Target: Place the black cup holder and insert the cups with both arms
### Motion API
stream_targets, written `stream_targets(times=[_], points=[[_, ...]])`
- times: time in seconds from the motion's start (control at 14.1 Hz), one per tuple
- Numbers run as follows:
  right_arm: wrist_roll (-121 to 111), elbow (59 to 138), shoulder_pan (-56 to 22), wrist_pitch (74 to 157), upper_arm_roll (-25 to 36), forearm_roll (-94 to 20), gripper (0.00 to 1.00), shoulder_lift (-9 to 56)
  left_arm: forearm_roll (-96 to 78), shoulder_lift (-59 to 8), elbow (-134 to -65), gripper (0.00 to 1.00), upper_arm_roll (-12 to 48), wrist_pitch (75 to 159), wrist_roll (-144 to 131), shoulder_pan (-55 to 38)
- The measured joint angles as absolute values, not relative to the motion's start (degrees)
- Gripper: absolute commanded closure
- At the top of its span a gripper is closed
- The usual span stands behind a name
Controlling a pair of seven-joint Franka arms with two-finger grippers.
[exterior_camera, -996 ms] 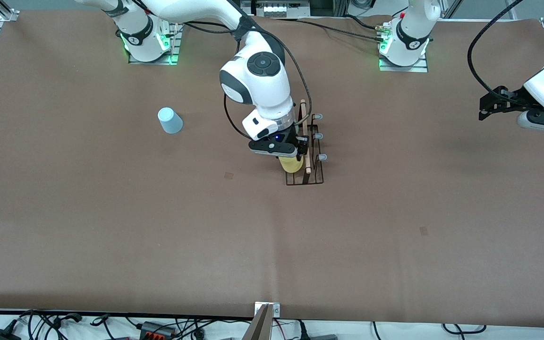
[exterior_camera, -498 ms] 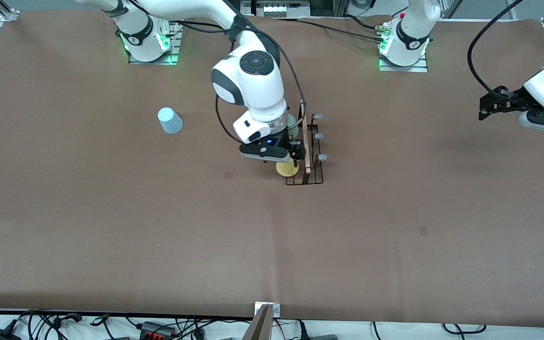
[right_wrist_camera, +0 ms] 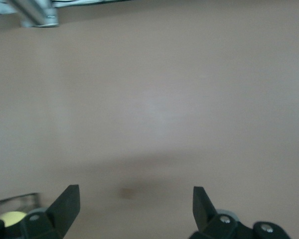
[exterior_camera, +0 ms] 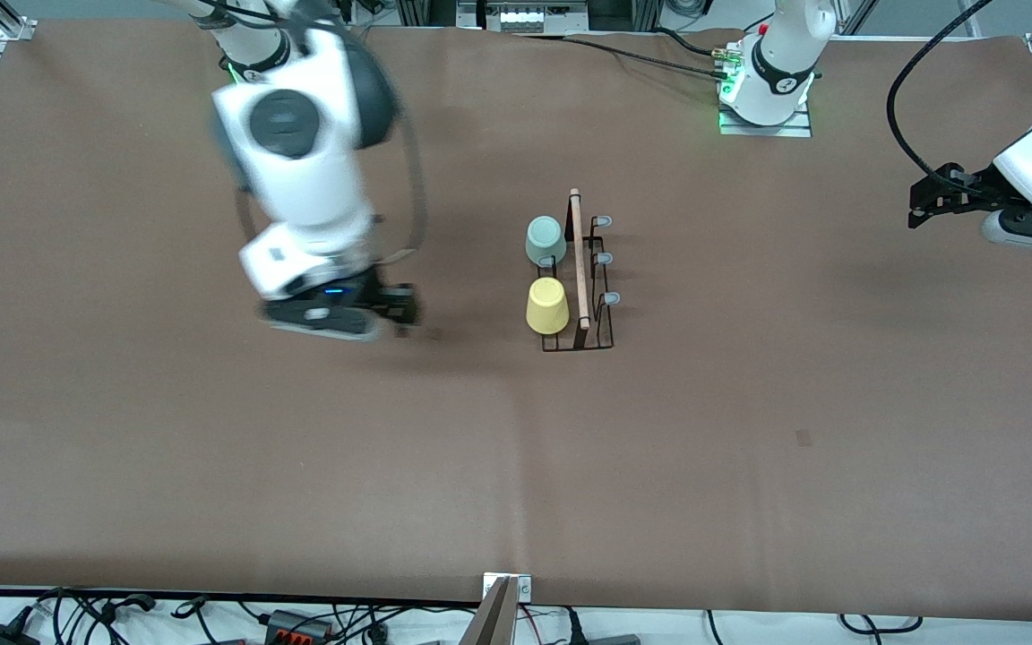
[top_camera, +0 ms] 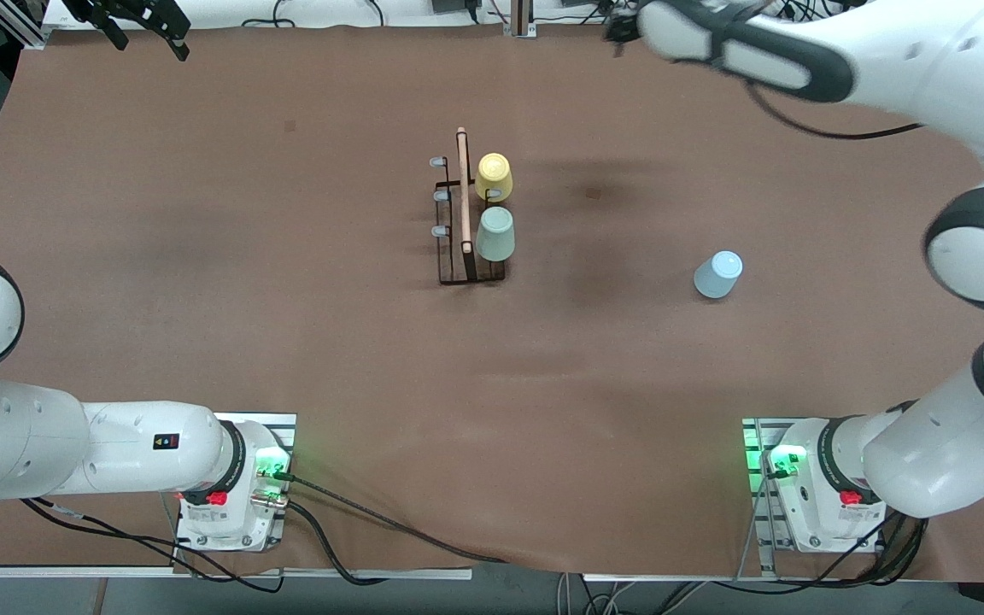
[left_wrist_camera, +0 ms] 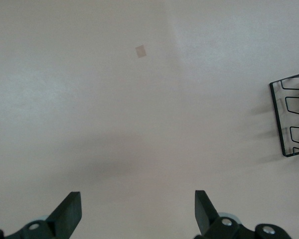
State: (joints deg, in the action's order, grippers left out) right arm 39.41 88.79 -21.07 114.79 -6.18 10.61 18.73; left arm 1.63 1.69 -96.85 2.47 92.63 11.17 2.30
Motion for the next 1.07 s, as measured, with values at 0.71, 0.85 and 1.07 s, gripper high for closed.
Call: stream_targets(times=[0.71, 0.85, 1.07], points=[[5.8, 88.8, 8.6, 92.9, -6.6, 4.4, 0.0, 5.5, 1.6, 1.7, -96.8, 0.0, 2.5, 92.6, 11.2, 2.3], [5.4, 86.5, 9.6, 88.2, -6.6, 4.2, 0.0, 4.9, 1.6, 1.7, -96.8, 0.0, 2.5, 92.6, 11.2, 2.3], [4.7, 86.1, 9.3, 85.8, -6.9, 4.1, 0.0, 4.9, 1.6, 1.7, -96.8, 0.0, 2.5, 92.6, 11.2, 2.3]])
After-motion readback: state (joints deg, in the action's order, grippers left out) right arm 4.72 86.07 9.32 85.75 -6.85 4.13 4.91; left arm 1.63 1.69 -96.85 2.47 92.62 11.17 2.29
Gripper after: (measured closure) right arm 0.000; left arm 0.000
